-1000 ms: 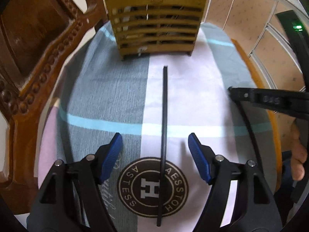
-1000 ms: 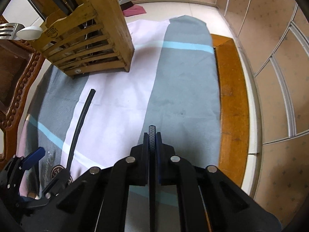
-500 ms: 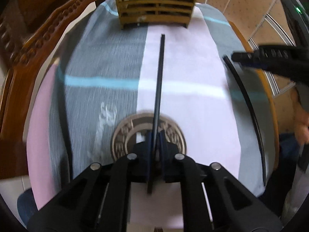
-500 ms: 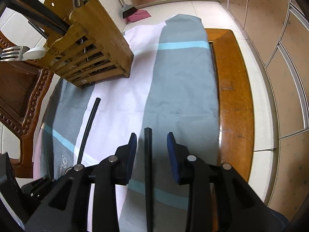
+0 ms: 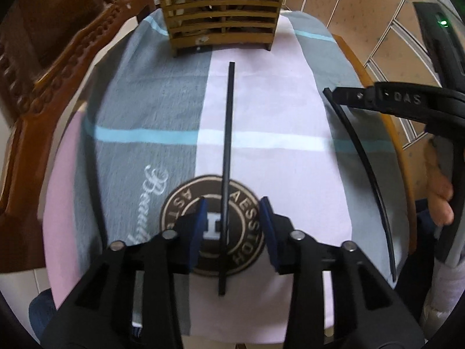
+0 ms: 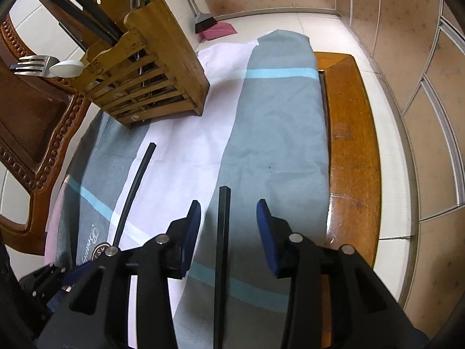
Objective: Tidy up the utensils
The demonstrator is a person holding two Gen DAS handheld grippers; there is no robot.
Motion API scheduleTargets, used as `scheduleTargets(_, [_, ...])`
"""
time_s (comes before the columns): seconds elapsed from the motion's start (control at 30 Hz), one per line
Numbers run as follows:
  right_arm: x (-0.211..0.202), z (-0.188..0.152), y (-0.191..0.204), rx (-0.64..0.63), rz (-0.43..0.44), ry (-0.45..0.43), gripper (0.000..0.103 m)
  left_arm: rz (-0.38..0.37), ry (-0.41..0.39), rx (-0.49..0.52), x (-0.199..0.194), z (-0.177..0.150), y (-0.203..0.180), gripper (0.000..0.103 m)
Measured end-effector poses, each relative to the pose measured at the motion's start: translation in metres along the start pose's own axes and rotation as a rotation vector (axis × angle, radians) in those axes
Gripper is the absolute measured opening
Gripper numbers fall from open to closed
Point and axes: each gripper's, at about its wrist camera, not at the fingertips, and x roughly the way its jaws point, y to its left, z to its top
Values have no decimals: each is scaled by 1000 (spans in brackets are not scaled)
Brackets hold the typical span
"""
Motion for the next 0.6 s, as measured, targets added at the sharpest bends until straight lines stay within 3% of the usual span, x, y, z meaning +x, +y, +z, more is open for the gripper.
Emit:
scheduleTargets(0.07, [0,-2,0,-5,-1,0,22,6,11,-5,7,3,-2,15])
scheduleTargets(0.13, [-2,-3,0,-17,1,-12,19,10,6,6,7,3,-5,6])
scheduleTargets(0.3, [-4,-2,-5,4,11,-23,19,-5,34,-24,4,-2,-2,6])
scheduleTargets(0.5, [-3,-3,-7,10,-12,-5,19,-44,64,8,-14,-24,-4,6])
scheduleTargets(0.53, [-2,-4,-7,6,-20,2,19,-49,59,19,-15,-21,-3,14])
scheduleTargets(0.57, [-2,-4,-5,0,-30,9,19,-46,51,27,-17,-19,-2,32])
scheduleTargets(0.6, [-2,-4,-4,-6,-37,14,19,-32,36,36,-18,-14,-2,41])
